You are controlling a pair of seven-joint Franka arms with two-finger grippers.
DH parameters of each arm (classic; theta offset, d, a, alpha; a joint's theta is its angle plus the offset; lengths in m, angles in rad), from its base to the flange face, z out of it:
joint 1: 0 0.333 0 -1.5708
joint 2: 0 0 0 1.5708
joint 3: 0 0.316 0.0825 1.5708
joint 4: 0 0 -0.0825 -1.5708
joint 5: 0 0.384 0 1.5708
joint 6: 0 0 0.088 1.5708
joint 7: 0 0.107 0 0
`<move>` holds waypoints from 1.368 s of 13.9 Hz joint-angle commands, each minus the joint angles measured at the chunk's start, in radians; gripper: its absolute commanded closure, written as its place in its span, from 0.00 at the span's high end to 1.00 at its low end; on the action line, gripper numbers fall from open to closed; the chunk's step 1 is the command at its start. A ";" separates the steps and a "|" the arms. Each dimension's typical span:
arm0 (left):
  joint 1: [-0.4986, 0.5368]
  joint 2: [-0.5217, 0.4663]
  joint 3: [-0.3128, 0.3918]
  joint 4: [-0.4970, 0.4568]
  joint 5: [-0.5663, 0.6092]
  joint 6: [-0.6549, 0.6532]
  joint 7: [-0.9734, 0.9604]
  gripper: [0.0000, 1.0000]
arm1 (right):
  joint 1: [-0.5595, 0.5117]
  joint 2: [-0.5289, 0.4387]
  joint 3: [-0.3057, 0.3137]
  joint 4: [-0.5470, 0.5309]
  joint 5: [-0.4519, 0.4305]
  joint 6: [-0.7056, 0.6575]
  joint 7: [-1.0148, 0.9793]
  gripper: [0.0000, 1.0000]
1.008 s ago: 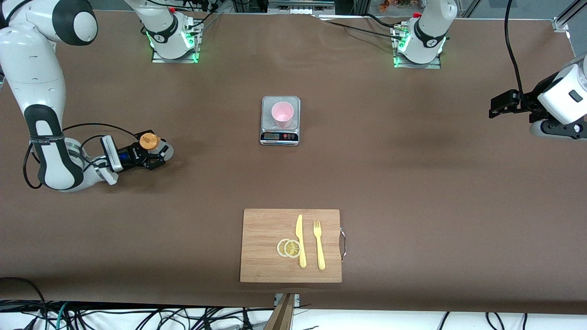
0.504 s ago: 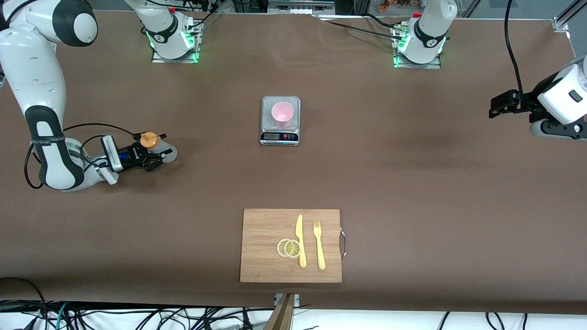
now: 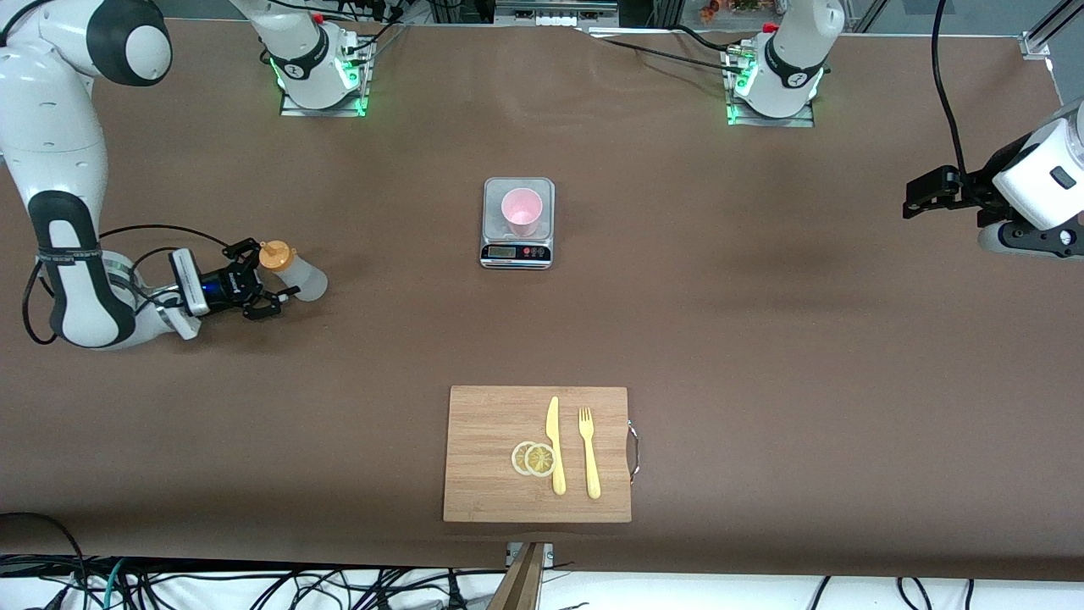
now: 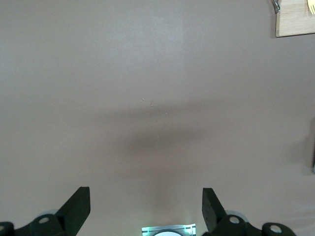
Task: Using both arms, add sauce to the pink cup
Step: 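Open the right gripper and draw it back from the bottle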
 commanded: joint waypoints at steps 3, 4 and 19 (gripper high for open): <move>0.008 0.015 -0.006 0.031 0.010 -0.014 0.023 1.00 | -0.065 0.000 0.001 0.097 -0.102 -0.026 0.040 1.00; 0.008 0.015 -0.006 0.031 0.010 -0.014 0.023 1.00 | -0.065 -0.004 0.001 0.122 -0.124 -0.028 0.067 1.00; 0.006 0.017 -0.006 0.031 0.007 -0.014 0.025 1.00 | 0.108 -0.208 -0.048 0.286 -0.374 -0.052 0.690 1.00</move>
